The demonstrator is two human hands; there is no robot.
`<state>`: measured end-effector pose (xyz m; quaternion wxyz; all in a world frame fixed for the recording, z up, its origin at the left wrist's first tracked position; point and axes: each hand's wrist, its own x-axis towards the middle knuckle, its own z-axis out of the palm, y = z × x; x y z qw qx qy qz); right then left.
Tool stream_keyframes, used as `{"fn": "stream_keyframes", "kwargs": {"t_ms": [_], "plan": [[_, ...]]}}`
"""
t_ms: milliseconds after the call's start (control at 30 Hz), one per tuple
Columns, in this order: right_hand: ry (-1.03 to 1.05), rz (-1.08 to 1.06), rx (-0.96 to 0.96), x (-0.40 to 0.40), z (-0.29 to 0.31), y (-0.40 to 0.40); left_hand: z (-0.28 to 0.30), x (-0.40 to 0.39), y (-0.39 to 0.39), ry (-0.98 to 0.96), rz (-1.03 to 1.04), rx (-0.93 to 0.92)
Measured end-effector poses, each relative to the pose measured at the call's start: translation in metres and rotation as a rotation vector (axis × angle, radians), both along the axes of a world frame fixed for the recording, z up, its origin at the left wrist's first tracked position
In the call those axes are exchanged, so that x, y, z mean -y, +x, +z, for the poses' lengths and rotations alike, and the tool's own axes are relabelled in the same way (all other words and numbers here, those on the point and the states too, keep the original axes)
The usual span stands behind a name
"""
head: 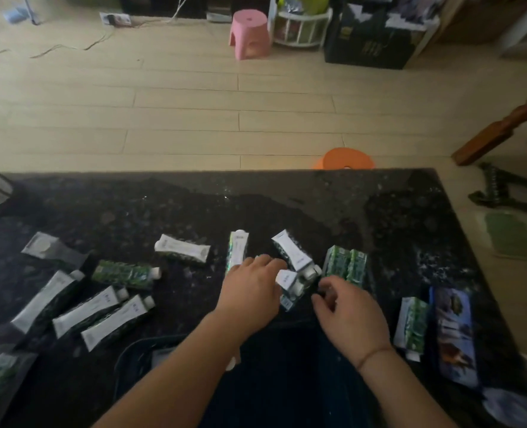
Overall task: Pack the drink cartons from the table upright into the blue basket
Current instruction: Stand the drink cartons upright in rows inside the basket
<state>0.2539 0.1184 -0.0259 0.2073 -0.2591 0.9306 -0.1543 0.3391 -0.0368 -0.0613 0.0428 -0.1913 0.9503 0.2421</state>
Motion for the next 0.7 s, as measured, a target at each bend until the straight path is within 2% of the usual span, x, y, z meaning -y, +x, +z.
{"fn": "stream_keyframes", "kwargs": {"t_ms": [67,167,267,367,500,600,700], "plan": [[0.118,0.036,0.077,0.006,-0.018,-0.021,-0.022,0.007,-0.025,0.022,-0.06,0.189],[0.165,0.051,0.245,0.011,-0.041,-0.035,-0.054,0.013,-0.046,-0.018,-0.177,0.435],[0.166,0.116,0.409,0.017,-0.056,-0.042,-0.076,0.014,-0.055,-0.099,-0.271,0.508],[0.161,0.185,0.454,0.028,-0.063,-0.043,-0.086,0.014,-0.063,-0.161,-0.302,0.523],[0.136,0.148,0.457,0.033,-0.067,-0.037,-0.091,0.011,-0.071,-0.223,-0.271,0.507],[0.081,0.143,0.351,0.031,-0.066,-0.033,-0.088,0.011,-0.067,-0.237,-0.257,0.419],[0.043,0.205,0.139,0.029,-0.056,-0.027,-0.075,0.019,-0.056,-0.056,-0.221,0.233]]}}
